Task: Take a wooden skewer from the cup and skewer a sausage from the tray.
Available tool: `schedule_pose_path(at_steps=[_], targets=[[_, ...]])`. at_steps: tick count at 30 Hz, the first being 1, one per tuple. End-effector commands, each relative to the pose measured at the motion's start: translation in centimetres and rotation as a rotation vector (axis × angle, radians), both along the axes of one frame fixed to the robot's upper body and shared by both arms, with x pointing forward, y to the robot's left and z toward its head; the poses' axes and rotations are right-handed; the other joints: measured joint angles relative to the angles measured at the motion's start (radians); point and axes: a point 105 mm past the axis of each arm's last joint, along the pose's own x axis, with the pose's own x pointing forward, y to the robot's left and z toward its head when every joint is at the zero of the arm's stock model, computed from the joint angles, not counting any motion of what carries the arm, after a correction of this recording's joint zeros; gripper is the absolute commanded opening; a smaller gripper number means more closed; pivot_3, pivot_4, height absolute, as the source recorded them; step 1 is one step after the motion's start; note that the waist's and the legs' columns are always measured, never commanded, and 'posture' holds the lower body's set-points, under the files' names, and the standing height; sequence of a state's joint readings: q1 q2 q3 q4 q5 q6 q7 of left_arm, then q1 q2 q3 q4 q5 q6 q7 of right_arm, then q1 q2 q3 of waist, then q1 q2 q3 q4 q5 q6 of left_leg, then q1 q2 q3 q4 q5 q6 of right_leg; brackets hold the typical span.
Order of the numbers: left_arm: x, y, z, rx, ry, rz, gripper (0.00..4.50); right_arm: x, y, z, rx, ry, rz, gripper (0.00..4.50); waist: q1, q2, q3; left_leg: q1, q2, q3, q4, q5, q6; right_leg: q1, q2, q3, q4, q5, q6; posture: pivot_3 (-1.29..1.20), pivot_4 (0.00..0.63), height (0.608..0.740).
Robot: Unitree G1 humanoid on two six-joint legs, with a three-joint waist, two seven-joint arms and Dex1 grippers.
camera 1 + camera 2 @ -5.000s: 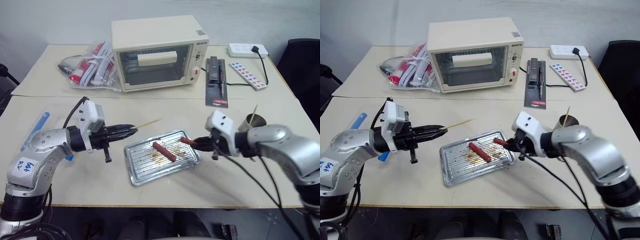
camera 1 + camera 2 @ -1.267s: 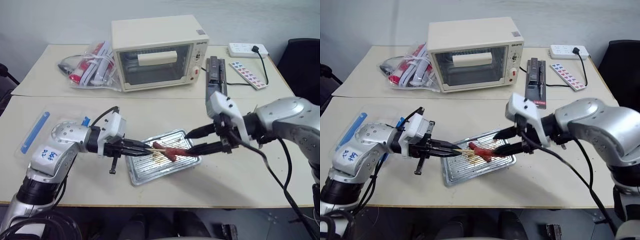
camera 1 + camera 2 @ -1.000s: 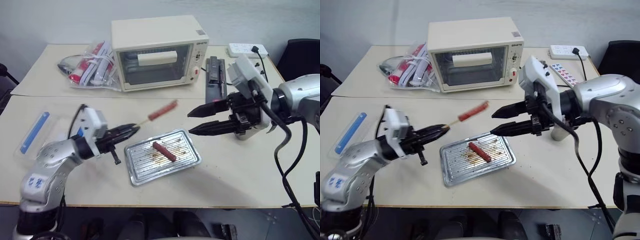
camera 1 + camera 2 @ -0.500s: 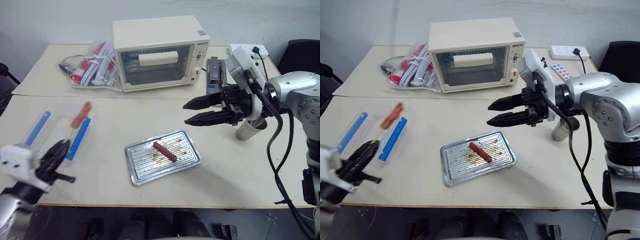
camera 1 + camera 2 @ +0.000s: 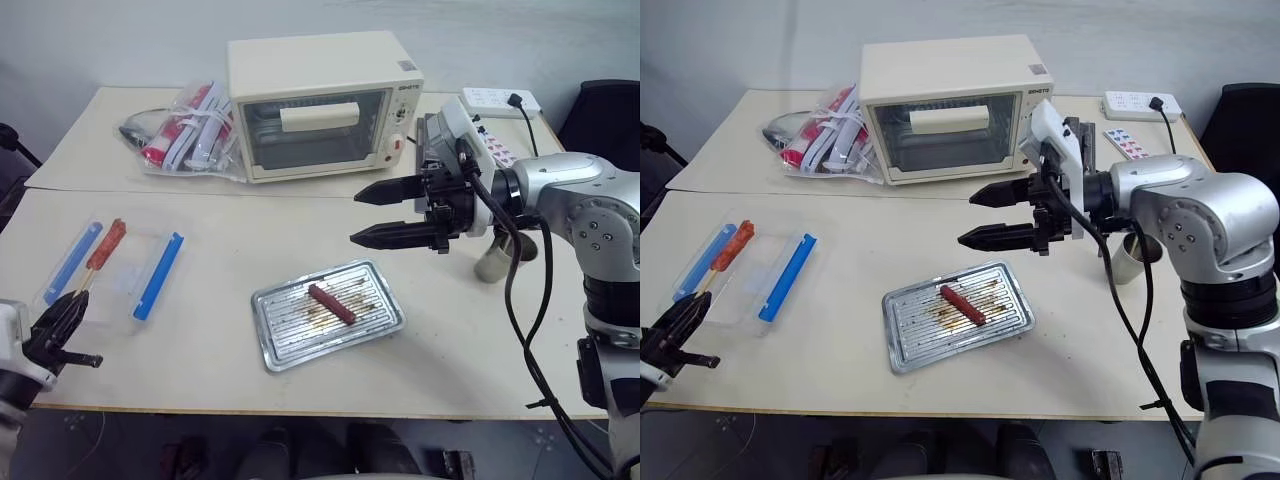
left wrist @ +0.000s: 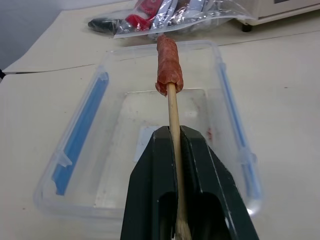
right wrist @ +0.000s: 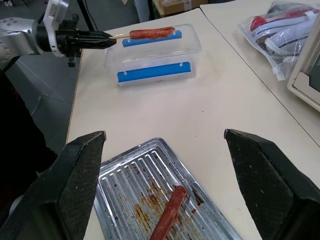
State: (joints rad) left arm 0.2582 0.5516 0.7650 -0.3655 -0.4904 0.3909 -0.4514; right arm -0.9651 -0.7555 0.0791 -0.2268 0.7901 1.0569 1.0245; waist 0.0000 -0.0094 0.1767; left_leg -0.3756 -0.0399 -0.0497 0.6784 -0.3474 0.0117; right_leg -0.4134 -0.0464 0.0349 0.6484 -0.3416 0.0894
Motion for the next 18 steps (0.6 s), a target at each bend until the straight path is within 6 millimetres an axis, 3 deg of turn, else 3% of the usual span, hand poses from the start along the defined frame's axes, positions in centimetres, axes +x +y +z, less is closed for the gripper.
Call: schedule_pose_path(at_steps=[1,5,9,14,18], targets=[[0.5,0.3,0.5,0.032,-0.016,-0.013,0.55,-0.5,-0.1,0.7,0.013,-0.035,0.001,4.03,-0.002,0.000,0.000,0.000,0.000,0.000,0.000,0.000,0.000,0.000,0.000,0.000,0.000,0.000,0.000,0.00,0.150,0.740],[0.6,0.4,0.6,0.037,-0.021,-0.022,1.40,-0.5,-0.3,0.6,0.014,-0.030,-0.014,4.03,-0.005,0.000,0.000,0.000,0.000,0.001,-0.001,-0.001,0.000,0.000,0.000,0.000,-0.001,0.000,0.000,0.00,0.150,0.740],[-1.0,0.3,1.1,0.027,-0.023,-0.023,2.38,-0.6,-0.6,0.4,0.013,-0.023,-0.022,4.03,-0.005,0.000,0.000,0.000,0.000,0.001,-0.004,-0.001,0.000,-0.001,0.000,0.000,-0.003,0.000,0.000,0.00,0.150,0.740],[-3.5,-0.6,2.5,-0.012,-0.010,-0.067,2.38,-0.5,-1.0,0.2,0.005,-0.019,-0.036,4.03,-0.003,-0.001,0.000,0.000,0.001,0.001,-0.006,-0.001,0.000,-0.001,0.000,0.000,-0.005,0.000,0.000,0.00,0.150,0.740],[-6.3,0.5,3.7,-0.030,0.019,-0.042,2.38,-0.4,-1.3,0.0,-0.004,-0.011,-0.036,4.03,-0.004,-0.001,0.000,0.000,0.001,0.001,-0.006,-0.001,0.000,-0.001,0.000,0.000,-0.006,0.000,0.000,0.00,0.150,0.740]])
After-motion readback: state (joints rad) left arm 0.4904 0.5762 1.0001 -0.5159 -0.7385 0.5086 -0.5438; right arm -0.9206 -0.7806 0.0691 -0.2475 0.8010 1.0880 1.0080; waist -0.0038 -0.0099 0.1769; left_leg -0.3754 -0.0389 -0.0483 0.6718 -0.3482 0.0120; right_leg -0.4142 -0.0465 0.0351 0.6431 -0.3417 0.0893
